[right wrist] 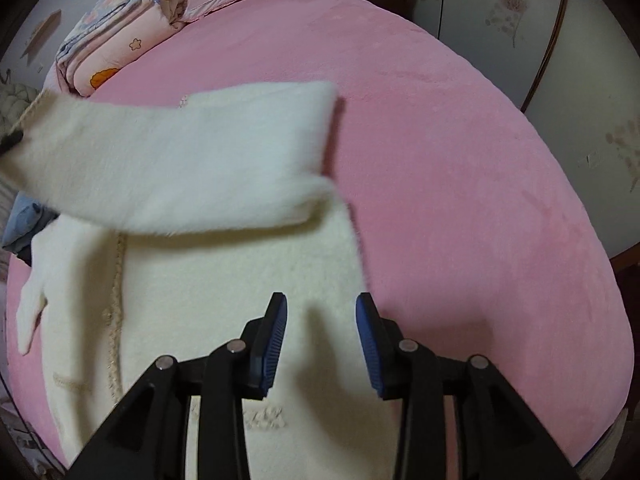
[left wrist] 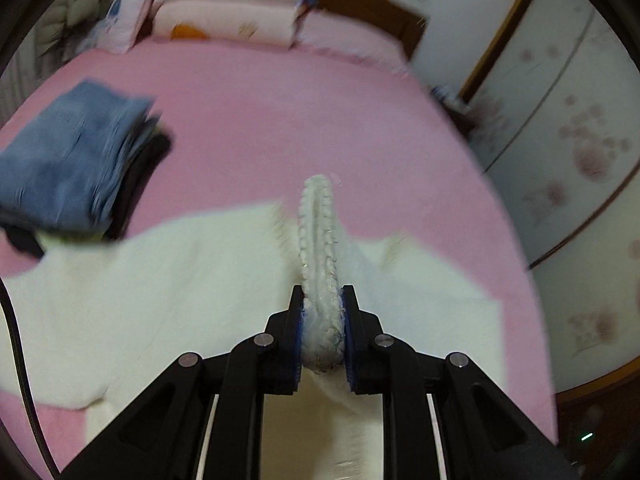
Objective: Fold large clothes
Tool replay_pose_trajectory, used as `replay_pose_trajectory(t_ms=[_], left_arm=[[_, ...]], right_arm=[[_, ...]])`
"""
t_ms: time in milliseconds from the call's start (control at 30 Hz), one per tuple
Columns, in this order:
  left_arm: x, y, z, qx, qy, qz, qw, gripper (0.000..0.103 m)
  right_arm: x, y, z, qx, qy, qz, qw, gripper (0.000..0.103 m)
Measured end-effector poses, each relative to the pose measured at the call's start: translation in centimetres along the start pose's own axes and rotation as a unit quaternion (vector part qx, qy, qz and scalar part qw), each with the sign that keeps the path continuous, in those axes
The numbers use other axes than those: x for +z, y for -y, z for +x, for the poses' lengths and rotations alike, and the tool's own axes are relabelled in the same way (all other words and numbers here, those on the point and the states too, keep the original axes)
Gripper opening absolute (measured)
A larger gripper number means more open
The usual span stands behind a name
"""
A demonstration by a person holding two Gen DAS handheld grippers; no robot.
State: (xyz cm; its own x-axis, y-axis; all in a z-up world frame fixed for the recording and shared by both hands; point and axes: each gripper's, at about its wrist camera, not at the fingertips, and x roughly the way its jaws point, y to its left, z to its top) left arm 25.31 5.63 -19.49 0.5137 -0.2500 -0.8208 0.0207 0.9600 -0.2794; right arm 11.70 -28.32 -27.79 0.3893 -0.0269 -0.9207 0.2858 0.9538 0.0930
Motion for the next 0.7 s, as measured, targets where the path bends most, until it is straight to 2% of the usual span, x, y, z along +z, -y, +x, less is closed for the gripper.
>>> replay_pose_trajectory(t_ms=[67, 100, 133, 167, 233, 367, 467, 500, 567, 600, 633, 667, 700], left_arm=[[-2.3, -1.6, 4.2, 0.032, -0.056, -0.018, 0.9978, 0.017], [-3.9, -3.0, 6.4, 0.059, -0.089, -0.025, 0.9939, 0.018], [-5.0, -4.0, 7.7, 0.078, -0.110, -0.027, 0.9905, 0.021], [-6.3, -5.0, 8.8, 0.080, -0.115, -0.035, 0.9894, 0.022], [-6.7, -5.0, 8.8, 0.080, -0.096, -0.050, 0.9909, 0.023], [-5.4, -4.6, 8.2, 0.096, -0.072, -0.063, 0.9907, 0.023], [-4.1, -4.2, 7.7, 0.102, -0.078, -0.059, 0.9900, 0.027], [-4.0, -4.1, 7.1, 0.108, -0.076, -0.059, 0.9896, 0.028], [-2.8, -4.3, 4.9, 0.125, -0.042, -0.054, 0.9898, 0.030], [-2.5, -4.1, 3.9, 0.126, -0.028, -0.055, 0.9901, 0.035], [-2.3, -3.7, 2.7, 0.121, -0.008, -0.060, 0.9909, 0.041], [-1.0, -5.0, 2.4, 0.113, 0.002, -0.061, 0.9918, 0.043], [-0.8, -4.5, 1.8, 0.103, 0.014, -0.057, 0.9930, 0.044]], right_arm=[[0.4, -0.4, 0.9, -0.004, -0.001, -0.011, 1.000, 0.036], [0.8, -0.8, 1.4, -0.008, -0.003, -0.019, 1.000, 0.036], [1.2, -1.1, 1.6, -0.010, -0.002, -0.026, 1.000, 0.036], [1.6, -1.4, 1.9, -0.013, 0.001, -0.033, 0.999, 0.036], [2.4, -2.1, 2.2, -0.022, 0.008, -0.049, 0.999, 0.036], [3.8, -2.6, 3.5, -0.039, 0.004, -0.070, 0.997, 0.036], [4.0, -2.0, 4.3, -0.046, -0.023, -0.055, 0.997, 0.036], [3.9, -1.8, 3.7, -0.044, -0.021, -0.045, 0.998, 0.036], [3.8, -1.7, 1.8, -0.036, -0.001, -0.030, 0.999, 0.036], [3.8, -1.7, 0.9, -0.031, 0.011, -0.026, 0.999, 0.036], [3.8, -1.9, -0.4, -0.023, 0.030, -0.019, 0.999, 0.036], [3.9, -2.1, -1.1, -0.016, 0.040, -0.016, 0.999, 0.036], [4.1, -2.6, -1.7, -0.003, 0.050, -0.018, 0.999, 0.036]])
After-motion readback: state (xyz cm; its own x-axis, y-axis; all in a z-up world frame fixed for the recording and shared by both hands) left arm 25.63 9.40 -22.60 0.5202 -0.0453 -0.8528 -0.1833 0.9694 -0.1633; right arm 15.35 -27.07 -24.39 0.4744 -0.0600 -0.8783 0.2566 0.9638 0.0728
